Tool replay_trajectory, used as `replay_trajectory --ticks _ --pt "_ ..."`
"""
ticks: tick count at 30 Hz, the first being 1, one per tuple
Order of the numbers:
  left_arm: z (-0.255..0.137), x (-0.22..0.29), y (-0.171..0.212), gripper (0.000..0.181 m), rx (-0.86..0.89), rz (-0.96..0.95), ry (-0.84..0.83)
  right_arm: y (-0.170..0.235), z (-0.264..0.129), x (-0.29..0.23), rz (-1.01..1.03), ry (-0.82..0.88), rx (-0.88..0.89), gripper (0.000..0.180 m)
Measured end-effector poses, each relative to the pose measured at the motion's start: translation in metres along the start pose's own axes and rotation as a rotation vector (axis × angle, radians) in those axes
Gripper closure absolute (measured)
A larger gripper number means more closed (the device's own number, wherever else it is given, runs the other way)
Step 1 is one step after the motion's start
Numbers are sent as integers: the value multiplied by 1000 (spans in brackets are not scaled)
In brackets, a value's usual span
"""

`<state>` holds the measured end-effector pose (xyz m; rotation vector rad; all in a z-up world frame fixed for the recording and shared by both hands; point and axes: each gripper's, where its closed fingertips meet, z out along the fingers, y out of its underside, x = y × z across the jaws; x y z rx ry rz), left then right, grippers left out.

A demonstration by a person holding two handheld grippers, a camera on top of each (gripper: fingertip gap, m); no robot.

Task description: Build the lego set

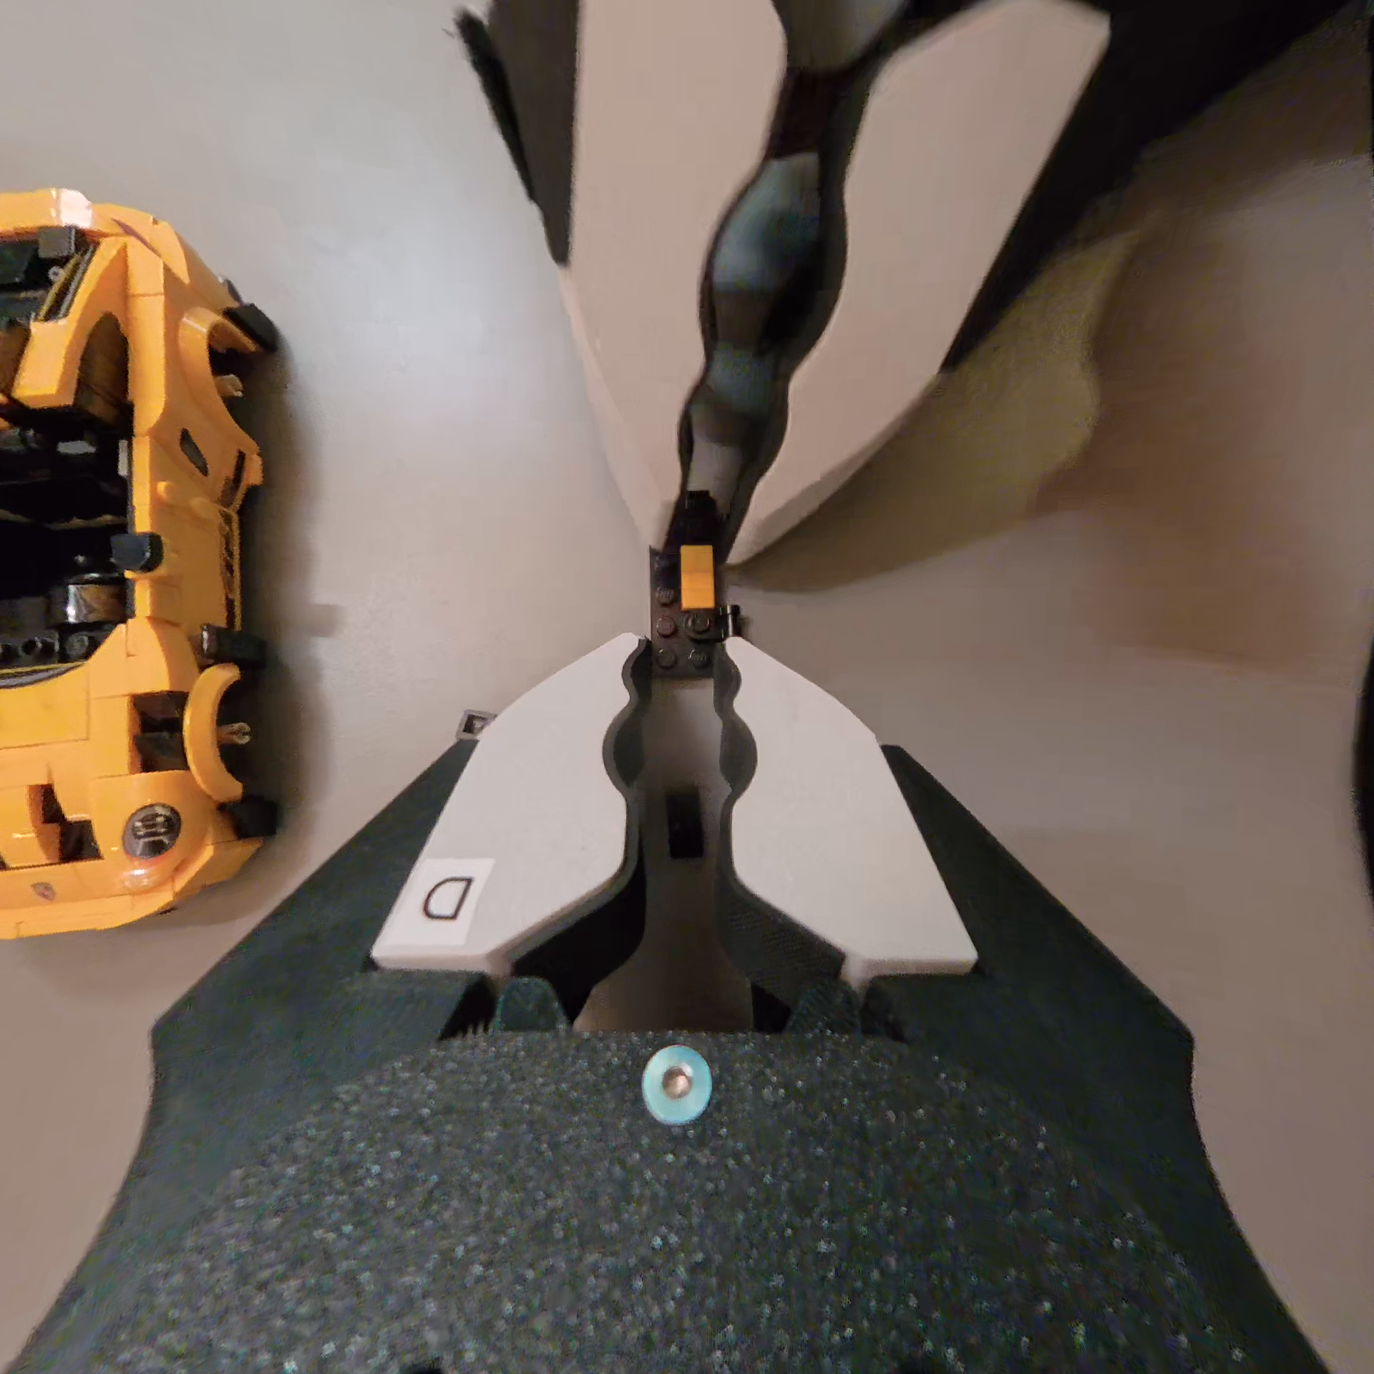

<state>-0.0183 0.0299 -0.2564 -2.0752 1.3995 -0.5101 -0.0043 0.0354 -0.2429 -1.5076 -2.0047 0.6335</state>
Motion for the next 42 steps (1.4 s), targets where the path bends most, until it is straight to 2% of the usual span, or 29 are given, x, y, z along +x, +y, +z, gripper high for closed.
replay_trajectory --ticks 5,10,11,17,27,30,33,38,42 --pt "-2 1 2 154 -1 18 13 9 -7 3 -13 -24 -11 157" --pt "-3 3 4 157 2 8 41 15 3 2 -38 -50 -35 155" --pt "-2 3 3 163 1 11 45 14 3 2 -43 -61 -28 155" --pt "-1 3 1 165 20 31 48 14 3 -3 -103 -135 -46 161" --pt "0 -12 -4 165 35 230 -133 6 -7 6 -130 -20 36 164" --pt "1 -12 -5 165 34 206 -133 1 -6 -1 -157 -1 36 172" --pt "2 -12 -5 165 27 171 -126 5 4 -2 -100 8 -15 180" --pt "3 -11 -6 165 23 96 -104 4 9 0 -13 -6 -19 180" --pt "4 -11 -6 165 21 61 -104 3 10 -1 -19 -1 -33 180"
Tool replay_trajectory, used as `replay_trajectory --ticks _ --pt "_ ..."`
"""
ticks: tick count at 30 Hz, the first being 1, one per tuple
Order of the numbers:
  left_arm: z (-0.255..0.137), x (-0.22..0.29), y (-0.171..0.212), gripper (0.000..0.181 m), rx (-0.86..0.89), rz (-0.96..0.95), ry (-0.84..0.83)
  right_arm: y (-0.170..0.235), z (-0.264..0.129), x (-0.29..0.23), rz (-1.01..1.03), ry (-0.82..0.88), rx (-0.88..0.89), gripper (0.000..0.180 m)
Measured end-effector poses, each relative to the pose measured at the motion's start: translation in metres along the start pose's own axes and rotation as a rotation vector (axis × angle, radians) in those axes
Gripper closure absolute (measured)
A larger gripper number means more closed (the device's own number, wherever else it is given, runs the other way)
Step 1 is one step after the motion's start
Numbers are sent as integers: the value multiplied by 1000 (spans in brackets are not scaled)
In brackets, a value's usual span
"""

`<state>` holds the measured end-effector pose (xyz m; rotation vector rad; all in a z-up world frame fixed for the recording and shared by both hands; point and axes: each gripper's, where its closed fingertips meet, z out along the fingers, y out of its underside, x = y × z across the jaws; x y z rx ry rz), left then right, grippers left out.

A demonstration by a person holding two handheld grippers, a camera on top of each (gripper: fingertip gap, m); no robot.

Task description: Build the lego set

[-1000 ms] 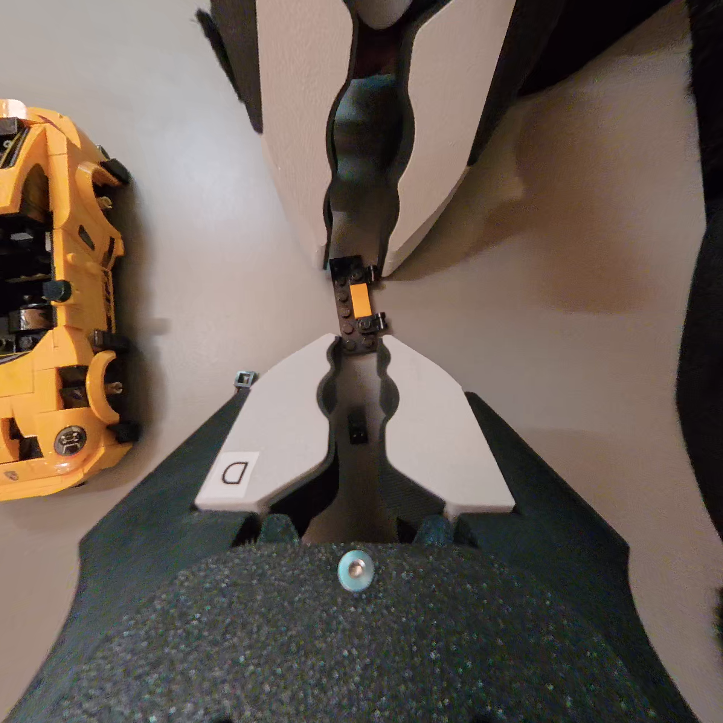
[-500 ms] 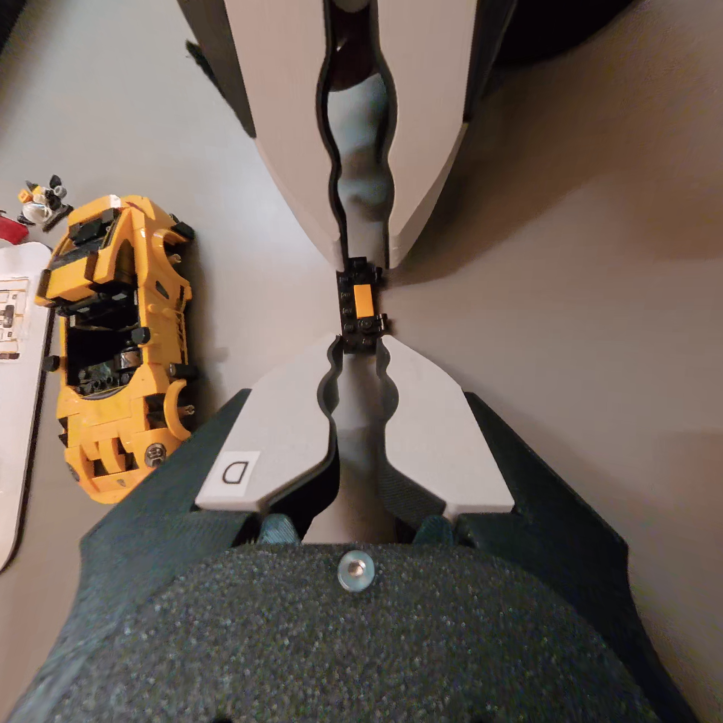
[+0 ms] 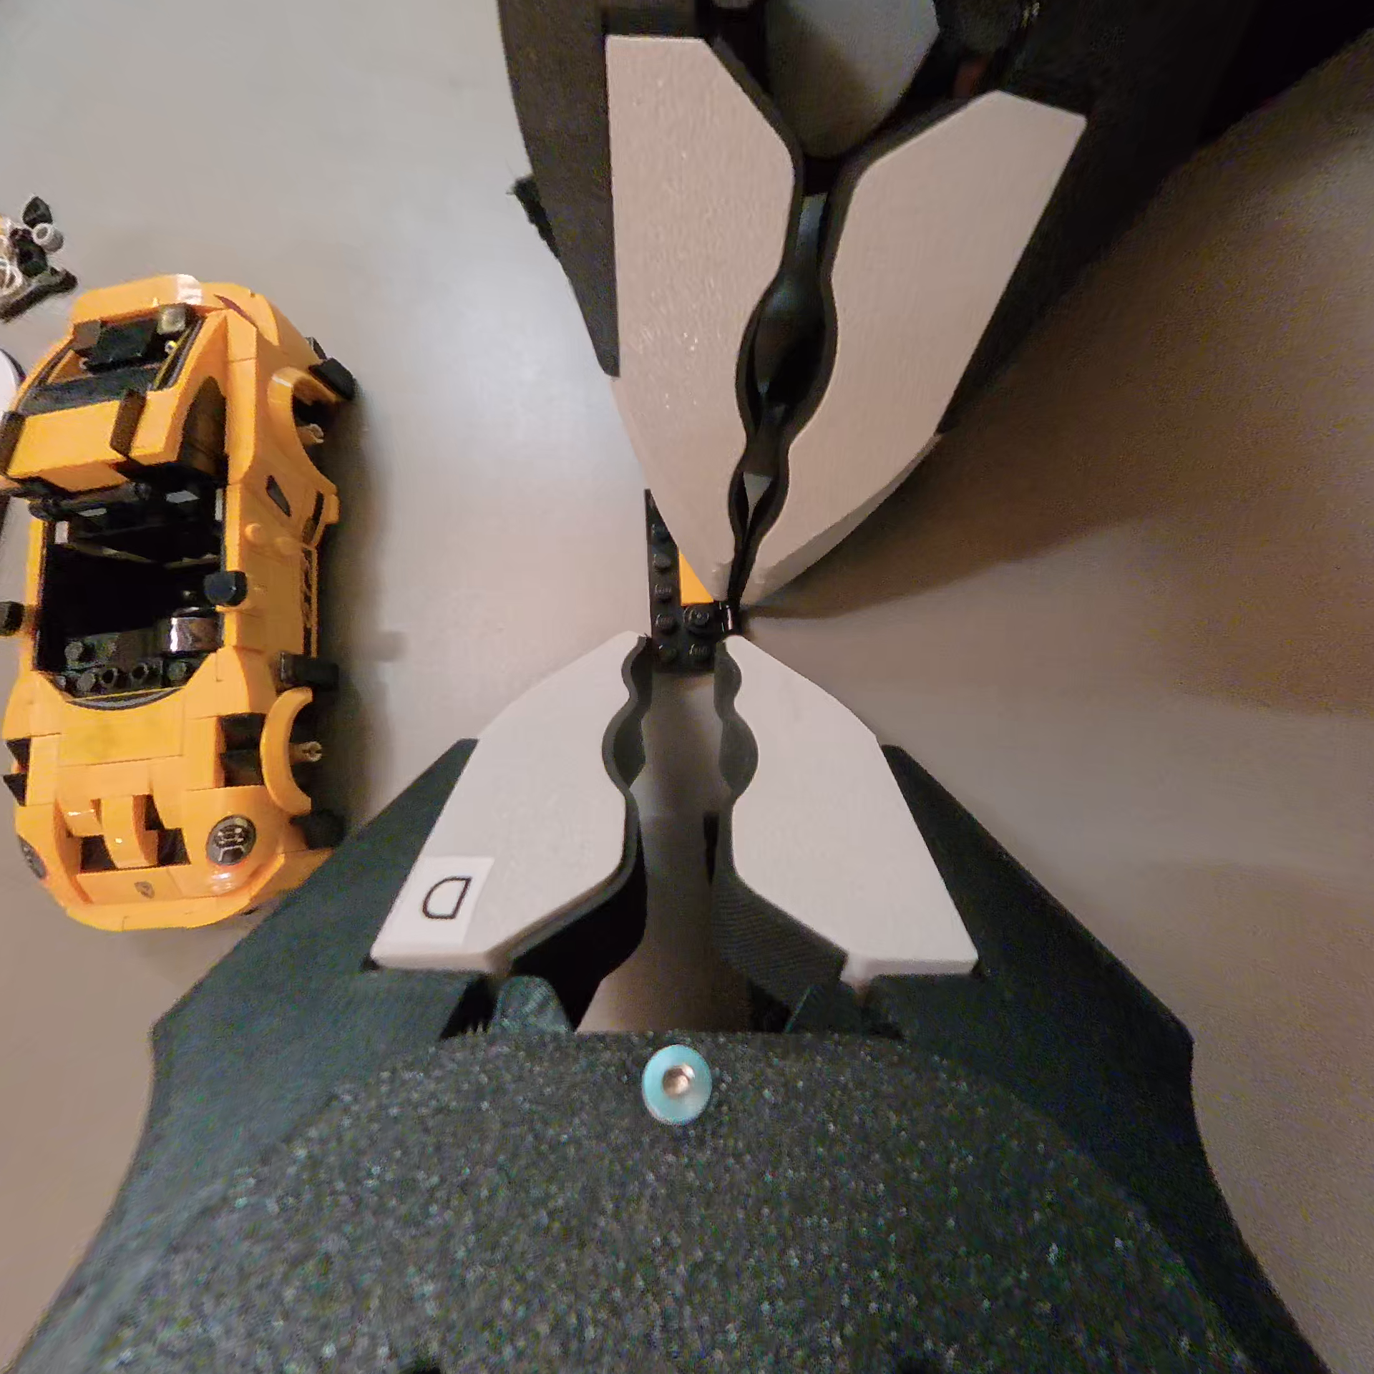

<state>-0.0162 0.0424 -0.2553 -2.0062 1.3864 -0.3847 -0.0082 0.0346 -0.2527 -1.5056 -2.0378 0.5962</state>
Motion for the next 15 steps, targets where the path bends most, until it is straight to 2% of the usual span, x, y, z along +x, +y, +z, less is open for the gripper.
replay_trajectory --ticks 15 --pt "0 -1 0 165 2 -46 -36 -1 1 0 21 45 -24 180"
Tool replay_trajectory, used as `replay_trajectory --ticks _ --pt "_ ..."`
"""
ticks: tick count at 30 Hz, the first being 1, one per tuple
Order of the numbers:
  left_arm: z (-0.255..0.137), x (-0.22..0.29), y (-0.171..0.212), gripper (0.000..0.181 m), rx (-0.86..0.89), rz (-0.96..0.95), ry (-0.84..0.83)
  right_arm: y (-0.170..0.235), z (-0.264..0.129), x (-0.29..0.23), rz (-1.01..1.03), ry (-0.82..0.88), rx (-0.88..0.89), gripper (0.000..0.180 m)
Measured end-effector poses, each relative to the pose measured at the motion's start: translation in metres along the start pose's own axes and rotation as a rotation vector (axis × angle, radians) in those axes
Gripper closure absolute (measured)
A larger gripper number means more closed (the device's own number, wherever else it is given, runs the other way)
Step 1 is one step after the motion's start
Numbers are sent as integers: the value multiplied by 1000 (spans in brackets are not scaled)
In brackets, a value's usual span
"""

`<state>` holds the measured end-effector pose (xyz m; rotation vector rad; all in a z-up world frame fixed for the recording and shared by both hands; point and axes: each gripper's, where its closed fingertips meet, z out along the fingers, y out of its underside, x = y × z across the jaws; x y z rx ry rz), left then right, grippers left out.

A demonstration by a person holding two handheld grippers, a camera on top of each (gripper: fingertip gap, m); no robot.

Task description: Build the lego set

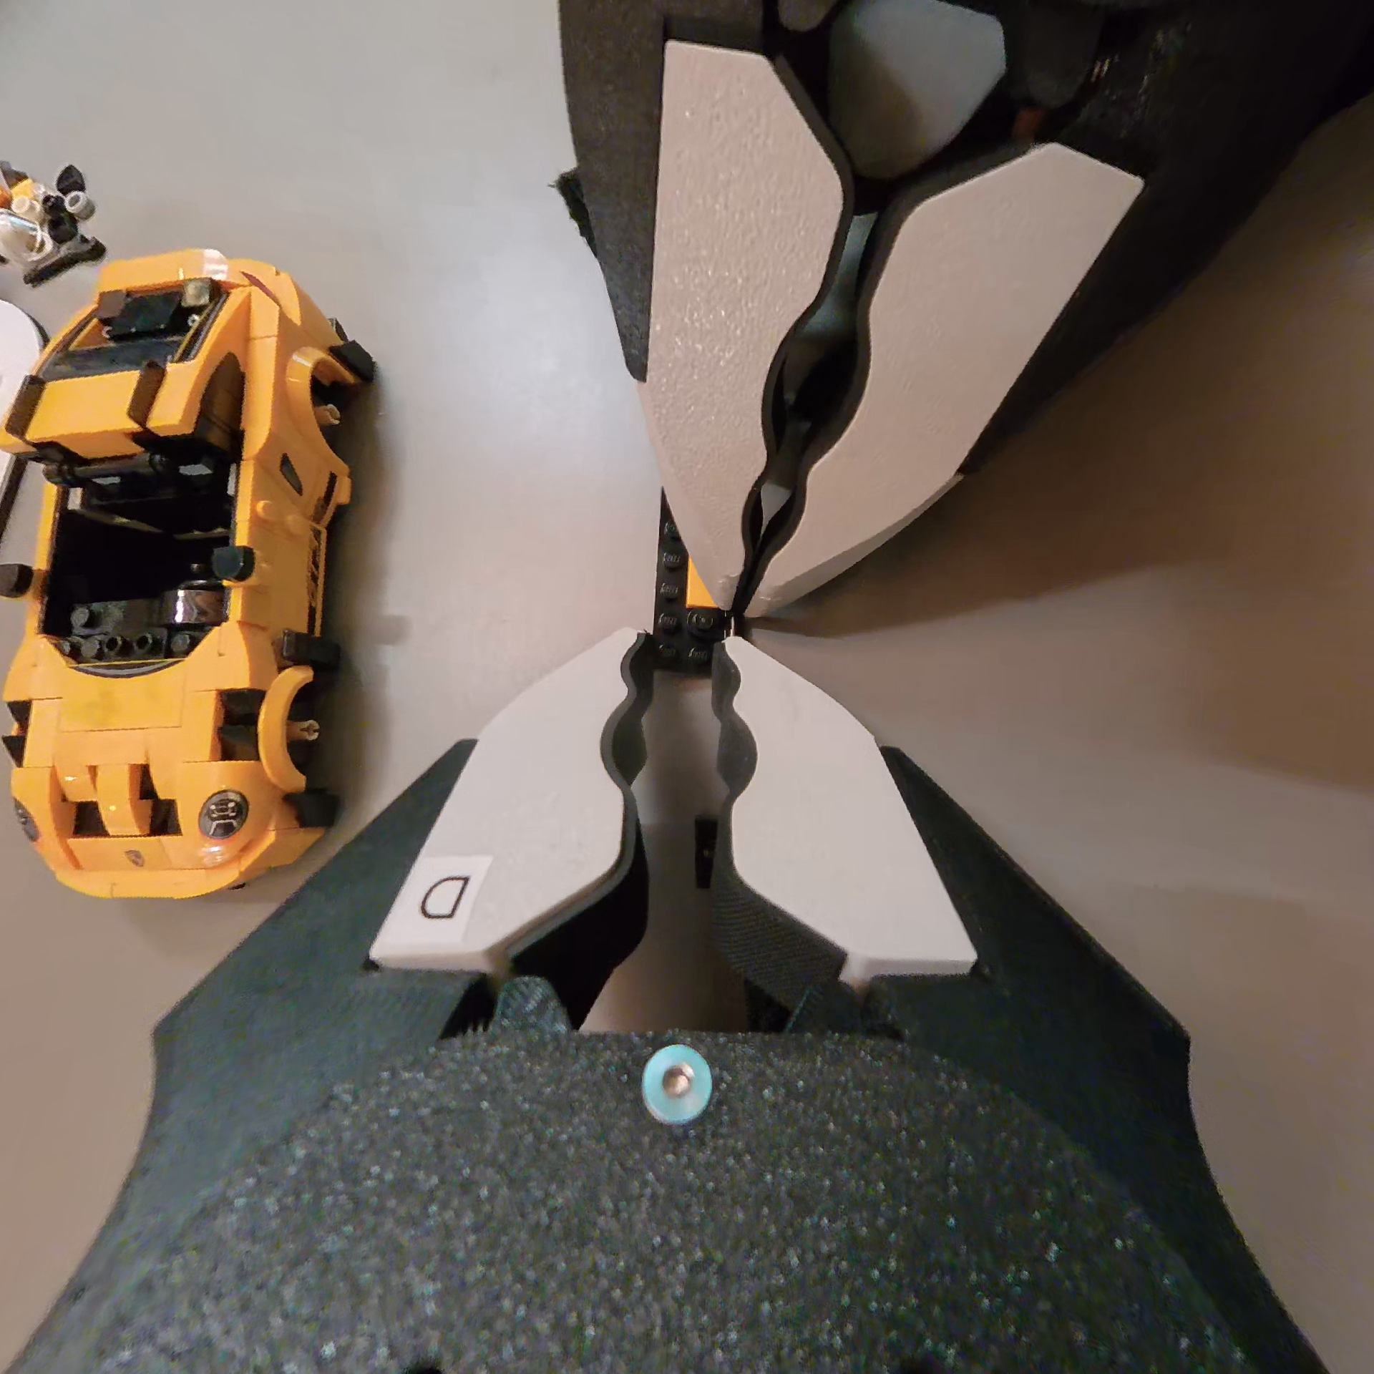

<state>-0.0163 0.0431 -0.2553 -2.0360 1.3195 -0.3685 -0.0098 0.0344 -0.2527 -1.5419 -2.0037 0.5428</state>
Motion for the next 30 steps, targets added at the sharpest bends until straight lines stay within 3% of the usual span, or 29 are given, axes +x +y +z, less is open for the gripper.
replay_trajectory --ticks 30 --pt "-3 2 4 165 14 24 68 7 -8 6 -24 -18 12 180"
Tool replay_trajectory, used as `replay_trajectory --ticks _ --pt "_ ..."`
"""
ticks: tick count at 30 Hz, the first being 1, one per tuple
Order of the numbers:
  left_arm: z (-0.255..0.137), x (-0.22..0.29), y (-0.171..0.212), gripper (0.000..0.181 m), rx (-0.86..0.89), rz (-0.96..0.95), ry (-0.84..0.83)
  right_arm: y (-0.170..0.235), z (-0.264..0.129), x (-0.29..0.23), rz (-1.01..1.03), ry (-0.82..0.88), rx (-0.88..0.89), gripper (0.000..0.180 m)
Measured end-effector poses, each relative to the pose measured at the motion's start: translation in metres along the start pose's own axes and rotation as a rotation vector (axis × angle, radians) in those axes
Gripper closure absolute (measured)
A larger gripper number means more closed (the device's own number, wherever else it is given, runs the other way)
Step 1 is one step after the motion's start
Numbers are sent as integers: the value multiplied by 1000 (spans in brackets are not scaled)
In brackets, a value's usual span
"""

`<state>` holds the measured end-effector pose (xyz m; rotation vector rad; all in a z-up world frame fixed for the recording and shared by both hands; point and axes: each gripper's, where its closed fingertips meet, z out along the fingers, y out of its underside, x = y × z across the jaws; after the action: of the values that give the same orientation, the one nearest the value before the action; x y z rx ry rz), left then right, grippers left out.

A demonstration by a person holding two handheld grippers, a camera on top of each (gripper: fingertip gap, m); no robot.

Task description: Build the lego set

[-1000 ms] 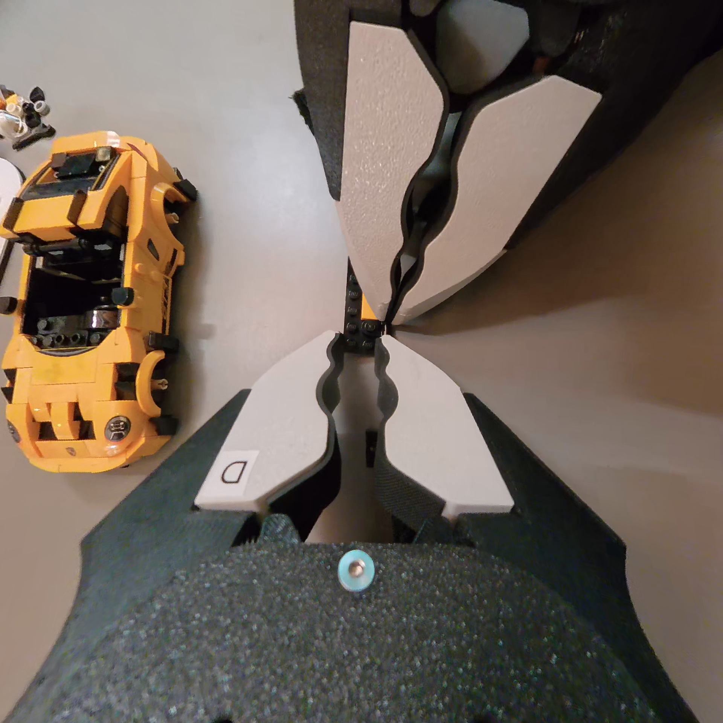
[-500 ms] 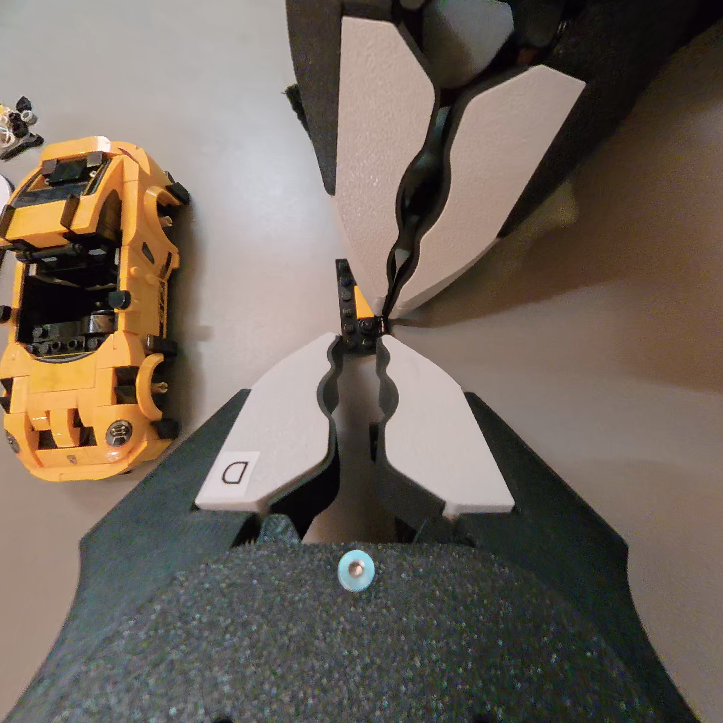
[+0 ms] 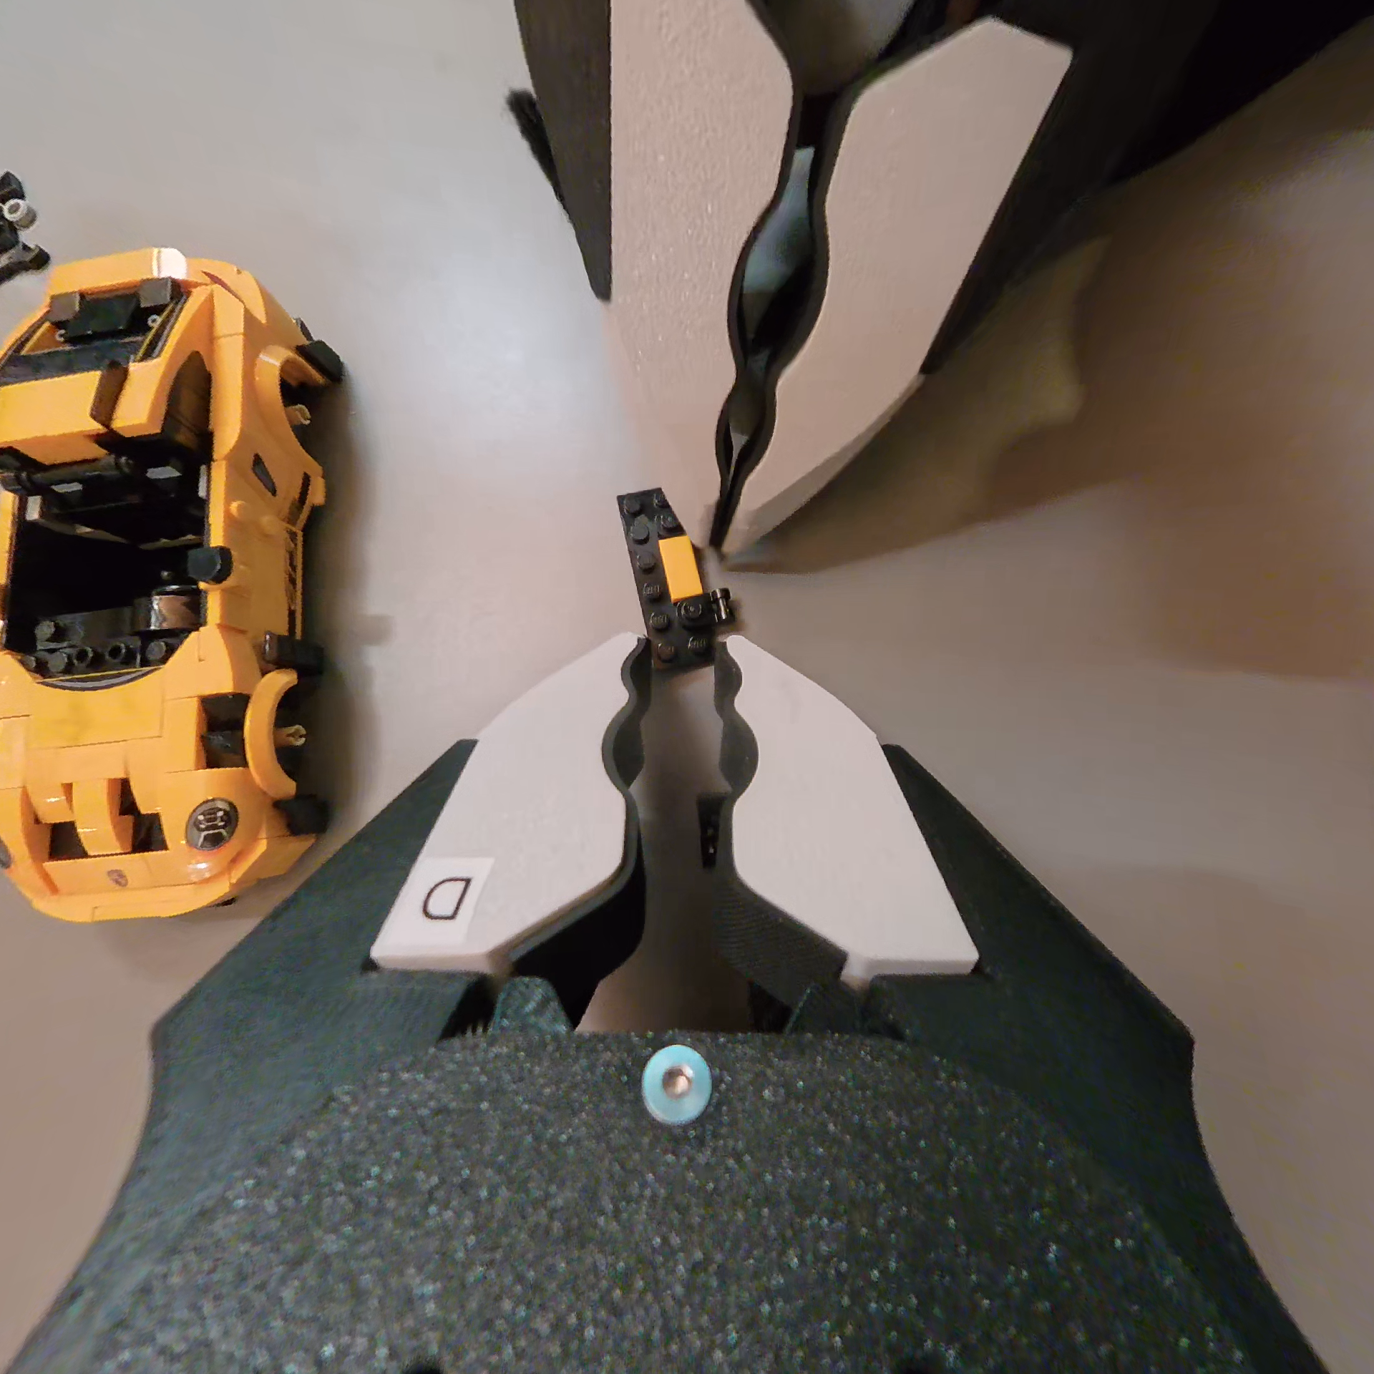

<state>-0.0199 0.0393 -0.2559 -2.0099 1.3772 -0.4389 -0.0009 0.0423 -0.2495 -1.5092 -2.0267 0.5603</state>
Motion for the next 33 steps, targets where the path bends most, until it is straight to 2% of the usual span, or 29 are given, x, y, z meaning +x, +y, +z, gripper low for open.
replay_trajectory --ticks 5,6,8,10,15,18,22,25,29,33 --pt "0 -4 0 164 19 12 -4 -4 -23 27 78 66 144 180" --pt "0 -4 0 164 22 29 -5 -1 -24 29 70 75 146 172" --pt "0 -6 -1 164 25 67 -17 6 -23 28 64 54 128 159" --pt "0 -8 -1 163 29 93 -10 8 -20 24 44 29 123 153" --pt "-4 -18 0 153 29 168 17 13 -10 24 -27 -43 14 152" --pt "-27 -35 -9 154 112 105 -25 7 -9 27 -51 -55 0 153" --pt "-77 -66 -18 165 272 -28 -182 -13 -14 33 -19 10 121 153" --pt "-95 -64 -8 167 293 -94 -170 -27 -28 44 32 102 243 153" --pt "-81 -24 12 158 186 -130 32 -47 -59 63 128 244 443 152" --pt "-54 -2 27 155 52 -114 114 -54 -90 81 204 365 593 153"
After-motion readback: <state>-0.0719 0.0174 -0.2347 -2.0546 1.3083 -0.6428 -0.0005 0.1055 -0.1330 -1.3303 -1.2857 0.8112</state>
